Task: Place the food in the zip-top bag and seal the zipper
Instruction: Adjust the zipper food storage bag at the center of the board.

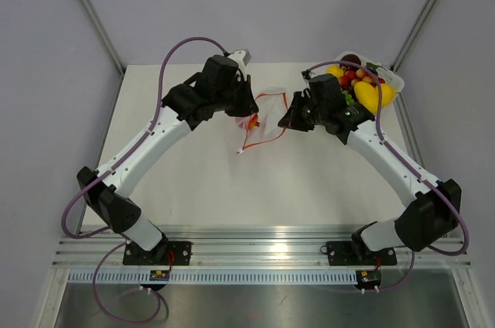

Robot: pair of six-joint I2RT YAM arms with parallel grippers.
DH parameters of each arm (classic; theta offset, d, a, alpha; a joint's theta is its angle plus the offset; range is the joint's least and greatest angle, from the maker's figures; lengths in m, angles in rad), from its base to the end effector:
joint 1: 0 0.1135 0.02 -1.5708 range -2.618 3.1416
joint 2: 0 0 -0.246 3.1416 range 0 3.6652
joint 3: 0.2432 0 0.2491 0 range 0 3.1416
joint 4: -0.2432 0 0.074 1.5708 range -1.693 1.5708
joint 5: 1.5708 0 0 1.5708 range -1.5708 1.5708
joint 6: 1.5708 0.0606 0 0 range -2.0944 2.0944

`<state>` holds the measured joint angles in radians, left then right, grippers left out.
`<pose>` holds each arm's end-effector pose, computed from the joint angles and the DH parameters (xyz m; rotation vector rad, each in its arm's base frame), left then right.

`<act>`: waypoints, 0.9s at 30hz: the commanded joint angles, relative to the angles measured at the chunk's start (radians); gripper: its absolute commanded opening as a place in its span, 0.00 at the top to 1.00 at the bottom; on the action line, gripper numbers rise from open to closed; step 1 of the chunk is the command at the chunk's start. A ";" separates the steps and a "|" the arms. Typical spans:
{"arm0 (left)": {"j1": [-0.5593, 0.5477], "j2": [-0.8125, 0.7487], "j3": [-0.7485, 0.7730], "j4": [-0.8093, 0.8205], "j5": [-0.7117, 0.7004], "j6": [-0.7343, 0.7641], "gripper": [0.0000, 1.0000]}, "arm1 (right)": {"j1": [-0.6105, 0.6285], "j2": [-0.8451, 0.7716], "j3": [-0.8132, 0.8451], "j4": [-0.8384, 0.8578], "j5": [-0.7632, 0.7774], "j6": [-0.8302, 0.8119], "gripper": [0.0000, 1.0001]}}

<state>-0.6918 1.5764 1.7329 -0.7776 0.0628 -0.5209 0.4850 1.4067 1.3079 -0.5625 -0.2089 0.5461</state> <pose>0.2750 -0.2327 0.3782 0.2325 2.2805 -0.7306 0.2874 0.1657 0.3102 -0.0482 2.3350 0.7750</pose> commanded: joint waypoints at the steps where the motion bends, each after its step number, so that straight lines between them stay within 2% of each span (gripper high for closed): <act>1: -0.011 -0.007 -0.012 0.008 -0.032 0.001 1.00 | 0.007 0.032 0.030 0.018 -0.012 -0.009 0.99; 3: -0.020 -0.003 -0.021 0.023 -0.029 -0.004 1.00 | 0.006 0.038 0.013 0.023 0.003 -0.011 0.97; 4: -0.021 0.003 -0.024 0.024 -0.018 -0.004 1.00 | 0.007 0.049 0.014 0.000 0.011 -0.018 0.88; 7: -0.025 0.045 -0.015 0.017 -0.015 0.005 1.00 | 0.007 0.063 0.037 -0.063 0.034 -0.034 0.47; 10: -0.025 0.089 0.005 -0.005 -0.014 0.021 1.00 | 0.007 0.019 0.040 -0.079 0.058 -0.038 0.32; 16: -0.025 0.128 0.034 -0.006 0.002 0.030 1.00 | 0.009 -0.072 0.067 -0.157 0.195 -0.078 0.29; 18: -0.025 0.137 0.056 -0.017 0.003 0.032 1.00 | 0.006 -0.104 0.067 -0.174 0.304 -0.083 0.28; 21: -0.025 0.140 0.057 -0.017 0.006 0.033 1.00 | 0.006 -0.136 0.053 -0.198 0.454 -0.074 0.17; 27: -0.025 0.119 0.022 -0.015 0.009 0.025 1.00 | 0.006 -0.160 0.002 -0.180 0.600 -0.098 0.16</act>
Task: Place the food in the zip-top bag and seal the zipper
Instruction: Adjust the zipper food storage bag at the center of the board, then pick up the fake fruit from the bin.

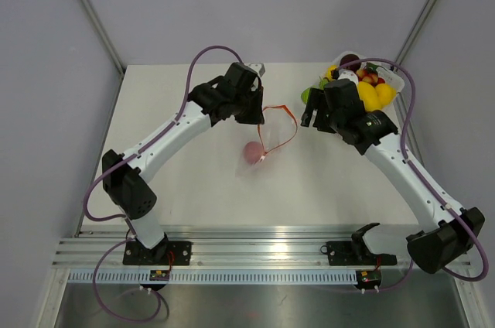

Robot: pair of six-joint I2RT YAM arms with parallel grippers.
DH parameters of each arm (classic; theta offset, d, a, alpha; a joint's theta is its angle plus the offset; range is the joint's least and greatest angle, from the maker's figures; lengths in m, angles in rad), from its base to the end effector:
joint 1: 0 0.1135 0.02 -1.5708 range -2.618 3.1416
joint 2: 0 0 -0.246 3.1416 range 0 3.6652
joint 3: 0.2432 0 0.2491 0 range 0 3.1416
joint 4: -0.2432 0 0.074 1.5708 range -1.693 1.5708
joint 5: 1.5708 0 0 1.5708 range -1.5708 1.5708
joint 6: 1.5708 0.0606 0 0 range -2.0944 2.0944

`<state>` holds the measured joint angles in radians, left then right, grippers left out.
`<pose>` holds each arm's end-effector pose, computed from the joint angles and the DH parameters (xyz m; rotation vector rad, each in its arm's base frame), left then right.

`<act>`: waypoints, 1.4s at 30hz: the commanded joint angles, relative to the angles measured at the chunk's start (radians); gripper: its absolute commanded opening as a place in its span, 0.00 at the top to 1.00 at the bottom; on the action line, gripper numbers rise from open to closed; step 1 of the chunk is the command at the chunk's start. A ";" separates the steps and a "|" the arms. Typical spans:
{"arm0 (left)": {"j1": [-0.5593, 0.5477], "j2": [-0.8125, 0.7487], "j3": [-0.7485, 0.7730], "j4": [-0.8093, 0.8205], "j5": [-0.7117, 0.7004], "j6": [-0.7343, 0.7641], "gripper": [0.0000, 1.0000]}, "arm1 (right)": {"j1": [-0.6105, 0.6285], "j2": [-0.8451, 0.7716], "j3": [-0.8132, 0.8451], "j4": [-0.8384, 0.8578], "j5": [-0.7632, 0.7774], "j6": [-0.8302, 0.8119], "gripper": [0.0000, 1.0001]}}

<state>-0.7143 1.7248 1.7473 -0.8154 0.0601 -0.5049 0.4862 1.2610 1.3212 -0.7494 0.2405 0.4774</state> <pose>0.2942 -0.2599 0.3262 0.2874 2.4448 -0.6382 0.2589 0.1205 0.3377 0.1181 2.2453 0.2503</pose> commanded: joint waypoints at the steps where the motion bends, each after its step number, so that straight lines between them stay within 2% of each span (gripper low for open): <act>1: -0.002 -0.033 -0.006 0.025 0.007 0.006 1.00 | 0.005 -0.012 -0.020 0.013 0.172 -0.034 0.16; 2: -0.002 -0.040 -0.012 0.031 0.006 0.008 1.00 | 0.005 -0.012 -0.042 0.022 0.219 -0.036 0.16; 4: -0.002 -0.047 -0.020 0.032 0.006 0.006 1.00 | 0.005 -0.002 -0.054 0.019 0.269 -0.019 0.03; 7: -0.002 -0.056 -0.034 0.033 0.006 0.003 1.00 | 0.003 0.027 -0.042 0.007 0.272 -0.071 0.02; 12: -0.002 -0.056 -0.043 0.041 0.030 -0.001 1.00 | 0.003 0.057 -0.020 0.025 0.203 -0.175 0.04; 21: -0.002 -0.060 -0.061 0.058 0.044 0.002 1.00 | -0.034 0.161 0.049 0.007 0.235 -0.292 0.04; 30: -0.002 -0.053 -0.065 0.067 0.067 0.008 1.00 | -0.136 0.302 0.139 0.016 0.175 -0.333 0.05; 37: -0.001 -0.047 -0.075 0.078 0.073 0.014 1.00 | -0.219 0.317 0.104 0.058 0.103 -0.306 0.05; 42: -0.001 -0.036 -0.075 0.082 0.087 0.012 1.00 | -0.232 0.369 0.165 0.055 0.080 -0.336 0.07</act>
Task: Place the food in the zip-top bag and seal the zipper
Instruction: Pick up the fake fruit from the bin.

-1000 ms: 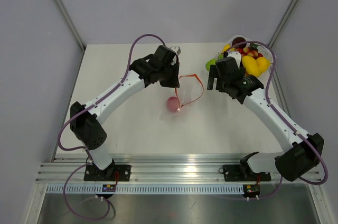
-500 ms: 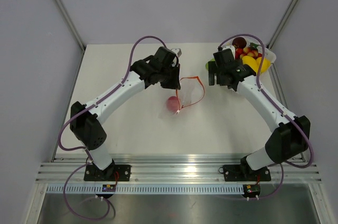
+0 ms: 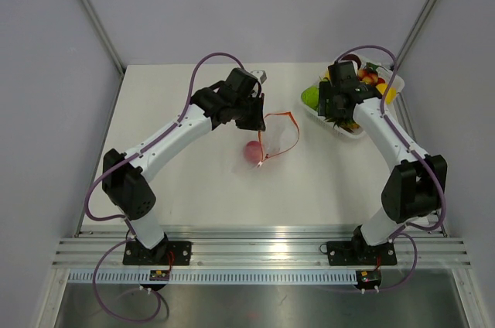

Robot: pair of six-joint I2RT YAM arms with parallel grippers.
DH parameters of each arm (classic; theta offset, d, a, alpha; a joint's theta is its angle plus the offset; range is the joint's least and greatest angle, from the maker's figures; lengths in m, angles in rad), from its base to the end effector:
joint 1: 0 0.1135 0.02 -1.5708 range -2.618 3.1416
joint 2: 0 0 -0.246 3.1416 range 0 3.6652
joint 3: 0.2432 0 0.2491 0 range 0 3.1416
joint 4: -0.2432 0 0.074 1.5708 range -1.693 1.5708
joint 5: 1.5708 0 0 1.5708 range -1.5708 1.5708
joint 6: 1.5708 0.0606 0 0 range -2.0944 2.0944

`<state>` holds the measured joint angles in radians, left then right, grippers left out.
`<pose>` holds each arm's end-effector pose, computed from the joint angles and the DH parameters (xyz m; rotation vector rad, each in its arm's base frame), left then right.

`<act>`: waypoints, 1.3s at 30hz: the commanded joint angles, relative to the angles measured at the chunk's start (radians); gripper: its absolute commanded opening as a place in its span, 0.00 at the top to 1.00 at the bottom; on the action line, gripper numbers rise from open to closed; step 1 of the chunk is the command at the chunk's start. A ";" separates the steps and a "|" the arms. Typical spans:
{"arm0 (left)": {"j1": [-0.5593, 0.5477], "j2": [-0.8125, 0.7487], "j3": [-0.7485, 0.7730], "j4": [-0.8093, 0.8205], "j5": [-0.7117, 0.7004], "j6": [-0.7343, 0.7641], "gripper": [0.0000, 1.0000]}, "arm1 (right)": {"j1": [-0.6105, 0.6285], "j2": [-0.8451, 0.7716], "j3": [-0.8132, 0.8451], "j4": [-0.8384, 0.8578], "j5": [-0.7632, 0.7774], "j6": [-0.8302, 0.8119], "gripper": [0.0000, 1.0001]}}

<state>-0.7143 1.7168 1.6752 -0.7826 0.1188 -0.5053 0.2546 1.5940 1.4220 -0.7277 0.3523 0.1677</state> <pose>0.2907 -0.2615 0.3083 0.3199 2.4892 -0.6851 0.3494 0.0693 0.2747 0.0447 2.4103 -0.2429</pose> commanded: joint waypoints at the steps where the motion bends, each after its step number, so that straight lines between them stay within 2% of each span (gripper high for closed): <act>1: -0.001 -0.028 -0.003 0.051 0.031 0.010 1.00 | 0.002 0.050 0.096 0.030 -0.041 -0.045 0.12; 4: -0.001 -0.026 -0.002 0.060 0.047 0.008 1.00 | 0.000 0.122 0.179 0.005 -0.036 -0.106 0.14; 11: 0.003 -0.007 0.015 0.051 0.048 0.027 1.00 | -0.002 0.295 0.308 -0.001 0.114 -0.224 0.15; 17: 0.010 0.017 0.031 0.039 0.058 0.036 1.00 | -0.015 0.386 0.368 0.030 0.146 -0.246 0.19; 20: 0.012 0.026 0.041 0.036 0.059 0.037 1.00 | -0.021 0.389 0.353 0.079 0.166 -0.238 0.26; 22: 0.013 0.032 0.053 0.023 0.065 0.037 1.00 | -0.021 0.373 0.327 0.114 0.191 -0.237 0.35; 25: 0.013 0.027 0.054 0.025 0.081 0.039 1.00 | -0.023 0.356 0.307 0.168 0.227 -0.247 0.40; 27: 0.013 0.021 0.047 0.028 0.076 0.039 1.00 | -0.029 0.359 0.308 0.180 0.235 -0.258 0.40; 32: 0.013 0.021 0.035 0.031 0.085 0.034 1.00 | -0.035 0.379 0.327 0.188 0.243 -0.277 0.27; 34: 0.013 0.017 0.029 0.031 0.085 0.034 1.00 | -0.037 0.386 0.325 0.191 0.232 -0.280 0.26; 37: 0.013 0.014 0.021 0.032 0.085 0.034 1.00 | -0.041 0.391 0.309 0.201 0.224 -0.281 0.33; 38: 0.013 0.013 0.020 0.032 0.085 0.036 1.00 | -0.041 0.383 0.299 0.215 0.223 -0.278 0.42; 39: 0.013 0.013 0.020 0.032 0.085 0.036 1.00 | -0.040 0.377 0.290 0.220 0.220 -0.275 0.47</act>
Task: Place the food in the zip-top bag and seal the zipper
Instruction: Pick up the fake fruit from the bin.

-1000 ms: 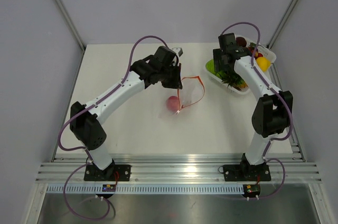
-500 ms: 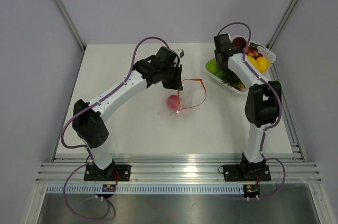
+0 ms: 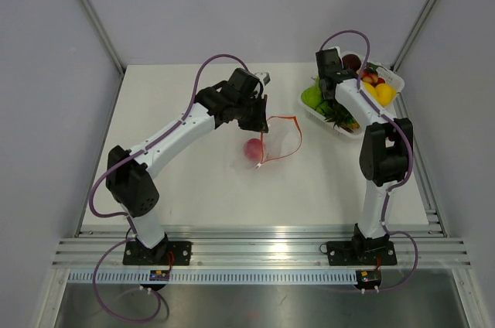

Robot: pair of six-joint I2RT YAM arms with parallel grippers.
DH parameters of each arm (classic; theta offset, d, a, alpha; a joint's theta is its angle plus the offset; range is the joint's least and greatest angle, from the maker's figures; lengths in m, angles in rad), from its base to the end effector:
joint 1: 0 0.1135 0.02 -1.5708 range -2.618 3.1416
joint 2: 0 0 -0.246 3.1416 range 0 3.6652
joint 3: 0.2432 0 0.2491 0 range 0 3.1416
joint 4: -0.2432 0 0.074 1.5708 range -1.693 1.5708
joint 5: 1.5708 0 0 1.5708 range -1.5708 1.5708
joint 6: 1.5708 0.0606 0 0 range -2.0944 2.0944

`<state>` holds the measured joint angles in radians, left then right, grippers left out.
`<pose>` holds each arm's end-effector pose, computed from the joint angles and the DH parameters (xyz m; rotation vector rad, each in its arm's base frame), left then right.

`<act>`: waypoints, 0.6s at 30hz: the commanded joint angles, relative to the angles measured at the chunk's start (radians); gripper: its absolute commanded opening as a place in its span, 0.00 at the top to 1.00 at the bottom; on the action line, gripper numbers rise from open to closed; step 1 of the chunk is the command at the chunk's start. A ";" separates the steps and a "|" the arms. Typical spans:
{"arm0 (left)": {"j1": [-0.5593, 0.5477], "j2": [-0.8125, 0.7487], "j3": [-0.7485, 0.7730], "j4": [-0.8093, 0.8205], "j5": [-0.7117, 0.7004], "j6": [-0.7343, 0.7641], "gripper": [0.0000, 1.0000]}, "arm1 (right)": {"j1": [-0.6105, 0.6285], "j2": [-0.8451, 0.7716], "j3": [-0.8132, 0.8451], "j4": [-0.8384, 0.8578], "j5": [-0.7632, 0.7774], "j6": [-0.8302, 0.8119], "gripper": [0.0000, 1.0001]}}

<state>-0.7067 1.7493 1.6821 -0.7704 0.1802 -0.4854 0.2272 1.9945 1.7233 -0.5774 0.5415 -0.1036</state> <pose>0.2959 -0.2669 0.2999 0.3672 2.5085 -0.7356 0.4488 0.0717 0.2363 -0.1426 2.3375 -0.5909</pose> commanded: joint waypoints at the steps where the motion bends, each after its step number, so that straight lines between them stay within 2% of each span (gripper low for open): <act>1: 0.006 -0.017 0.013 0.020 0.024 0.015 1.00 | -0.014 -0.032 -0.030 0.070 0.026 -0.004 0.52; 3: 0.004 -0.014 0.011 0.020 0.027 0.013 1.00 | -0.014 -0.063 -0.039 0.050 0.020 0.015 0.66; 10: 0.004 -0.011 -0.005 0.039 0.050 0.002 1.00 | -0.020 -0.215 -0.165 0.054 -0.006 0.053 1.00; 18: 0.004 -0.031 -0.022 0.036 0.038 0.011 1.00 | -0.042 -0.312 -0.225 0.048 -0.077 0.097 1.00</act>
<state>-0.7067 1.7493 1.6695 -0.7631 0.2031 -0.4862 0.1932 1.7340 1.5078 -0.5468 0.5026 -0.0376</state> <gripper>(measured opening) 0.005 0.032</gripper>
